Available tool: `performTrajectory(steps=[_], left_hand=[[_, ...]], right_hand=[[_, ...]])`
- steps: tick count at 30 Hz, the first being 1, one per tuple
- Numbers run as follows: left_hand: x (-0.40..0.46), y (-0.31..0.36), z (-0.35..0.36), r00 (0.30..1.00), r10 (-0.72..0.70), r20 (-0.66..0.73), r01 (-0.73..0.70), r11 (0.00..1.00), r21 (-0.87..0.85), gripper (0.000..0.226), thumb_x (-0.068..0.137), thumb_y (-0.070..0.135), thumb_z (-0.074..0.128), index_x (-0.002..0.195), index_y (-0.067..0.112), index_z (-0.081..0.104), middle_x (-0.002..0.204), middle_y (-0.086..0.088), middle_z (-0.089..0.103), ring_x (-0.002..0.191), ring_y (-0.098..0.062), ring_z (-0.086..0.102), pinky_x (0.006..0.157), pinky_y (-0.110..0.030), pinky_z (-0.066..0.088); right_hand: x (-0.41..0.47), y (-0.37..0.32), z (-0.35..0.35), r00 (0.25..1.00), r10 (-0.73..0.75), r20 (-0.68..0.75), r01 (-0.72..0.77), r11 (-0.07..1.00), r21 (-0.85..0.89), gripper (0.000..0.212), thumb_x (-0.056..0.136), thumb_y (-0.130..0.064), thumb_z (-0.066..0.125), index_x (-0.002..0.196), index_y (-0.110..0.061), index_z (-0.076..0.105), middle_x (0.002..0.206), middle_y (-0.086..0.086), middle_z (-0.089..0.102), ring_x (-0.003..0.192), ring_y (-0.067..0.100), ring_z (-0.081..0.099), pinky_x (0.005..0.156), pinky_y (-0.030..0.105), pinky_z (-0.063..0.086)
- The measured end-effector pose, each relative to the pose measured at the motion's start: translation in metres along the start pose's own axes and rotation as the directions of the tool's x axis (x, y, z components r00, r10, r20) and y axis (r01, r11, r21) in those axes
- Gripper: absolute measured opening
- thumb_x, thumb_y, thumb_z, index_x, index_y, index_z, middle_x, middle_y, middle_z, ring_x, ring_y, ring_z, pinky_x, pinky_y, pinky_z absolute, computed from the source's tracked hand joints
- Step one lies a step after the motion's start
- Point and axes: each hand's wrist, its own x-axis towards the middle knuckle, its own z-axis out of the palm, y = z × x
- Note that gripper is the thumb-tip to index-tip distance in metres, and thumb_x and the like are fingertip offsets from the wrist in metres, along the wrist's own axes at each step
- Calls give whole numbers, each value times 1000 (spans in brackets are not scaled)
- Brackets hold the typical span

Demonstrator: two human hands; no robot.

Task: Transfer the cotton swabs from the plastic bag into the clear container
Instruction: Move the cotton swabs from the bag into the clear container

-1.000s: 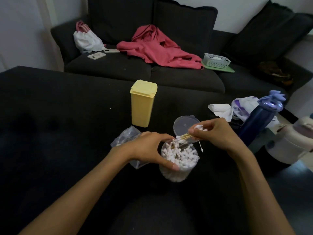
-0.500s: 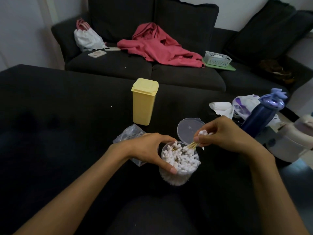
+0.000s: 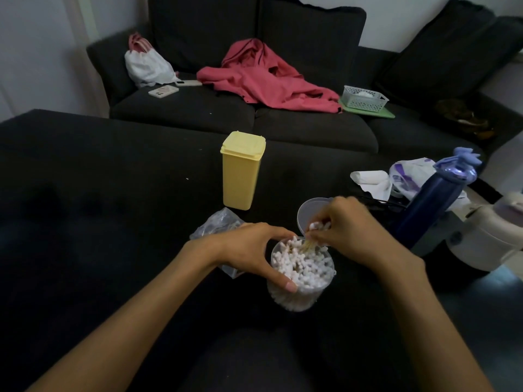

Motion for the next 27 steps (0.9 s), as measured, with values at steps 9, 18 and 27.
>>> performTrajectory(steps=[9, 18, 27], left_hand=[[-1, 1, 7, 998, -34, -56, 30, 996, -80, 80, 69, 42, 79, 138, 30, 40, 133, 16, 51, 120, 1, 46, 96, -19, 38], [-7, 7, 17, 976, 17, -215, -57, 982, -180, 113, 67, 39, 81, 148, 37, 3, 153, 15, 19, 128, 6, 21, 103, -19, 24], [-4, 6, 35, 972, 93, -217, -107, 993, -53, 94, 72, 72, 54, 141, 56, -8, 156, 21, 6, 140, -1, 18, 115, -38, 24]], right_hand=[[-1, -15, 24, 990, 126, -66, -132, 985, -113, 15, 90, -24, 59, 99, -17, 69, 81, -4, 58, 67, 6, 49, 57, 16, 36], [-3, 8, 13, 961, 244, 129, -273, 911, 308, 48, 73, -25, 78, 118, -24, 60, 105, -3, 63, 97, 9, 59, 81, 25, 52], [-26, 25, 15, 942, 333, 33, -246, 622, 743, 15, 84, -34, 64, 85, -22, 73, 71, -9, 70, 57, -4, 61, 54, 12, 46]])
